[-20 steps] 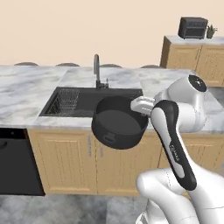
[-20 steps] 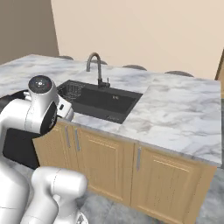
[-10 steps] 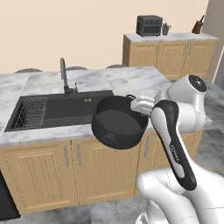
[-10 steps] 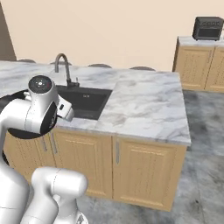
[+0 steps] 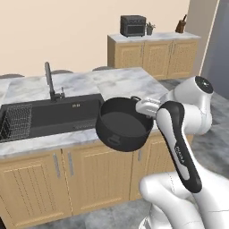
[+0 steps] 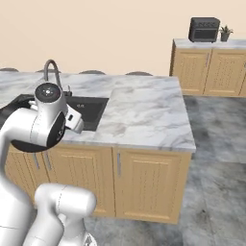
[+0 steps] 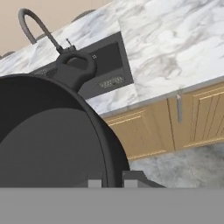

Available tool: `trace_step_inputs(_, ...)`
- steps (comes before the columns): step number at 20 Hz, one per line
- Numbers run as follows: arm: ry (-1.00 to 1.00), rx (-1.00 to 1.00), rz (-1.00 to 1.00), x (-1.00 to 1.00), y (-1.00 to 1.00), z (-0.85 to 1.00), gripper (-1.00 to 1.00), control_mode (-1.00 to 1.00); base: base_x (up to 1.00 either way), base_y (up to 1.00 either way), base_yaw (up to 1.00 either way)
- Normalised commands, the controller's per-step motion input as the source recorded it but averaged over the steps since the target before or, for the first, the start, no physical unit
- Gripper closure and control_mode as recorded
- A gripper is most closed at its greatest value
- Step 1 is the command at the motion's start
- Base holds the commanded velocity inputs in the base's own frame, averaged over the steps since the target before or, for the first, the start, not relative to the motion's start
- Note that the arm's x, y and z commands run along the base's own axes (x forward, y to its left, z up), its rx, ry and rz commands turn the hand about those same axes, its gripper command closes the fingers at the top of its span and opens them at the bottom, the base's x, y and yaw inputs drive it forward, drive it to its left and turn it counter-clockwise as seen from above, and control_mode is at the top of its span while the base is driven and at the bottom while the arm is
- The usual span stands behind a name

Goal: Move the pot and pan from the stove into the sink.

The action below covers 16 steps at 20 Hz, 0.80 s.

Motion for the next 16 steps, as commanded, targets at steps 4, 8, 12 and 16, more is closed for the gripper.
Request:
trace_step_inputs(4,0.00,0.00,0.00,0.00,0.00,0.00,1.00,1.00,0.00,0.74,0.00)
trace_step_inputs(8,0.00,0.00,0.00,0.00,0.00,0.00,1.00,1.00,0.01,0.79,-0.01)
trace_step_inputs(12,0.00,0.00,0.00,0.00,0.00,0.00,1.00,1.00,0.02,0.20,-0.03)
trace_step_inputs(16,0.00,0.00,0.00,0.00,0.00,0.00,1.00,1.00,0.25,0.02,-0.01)
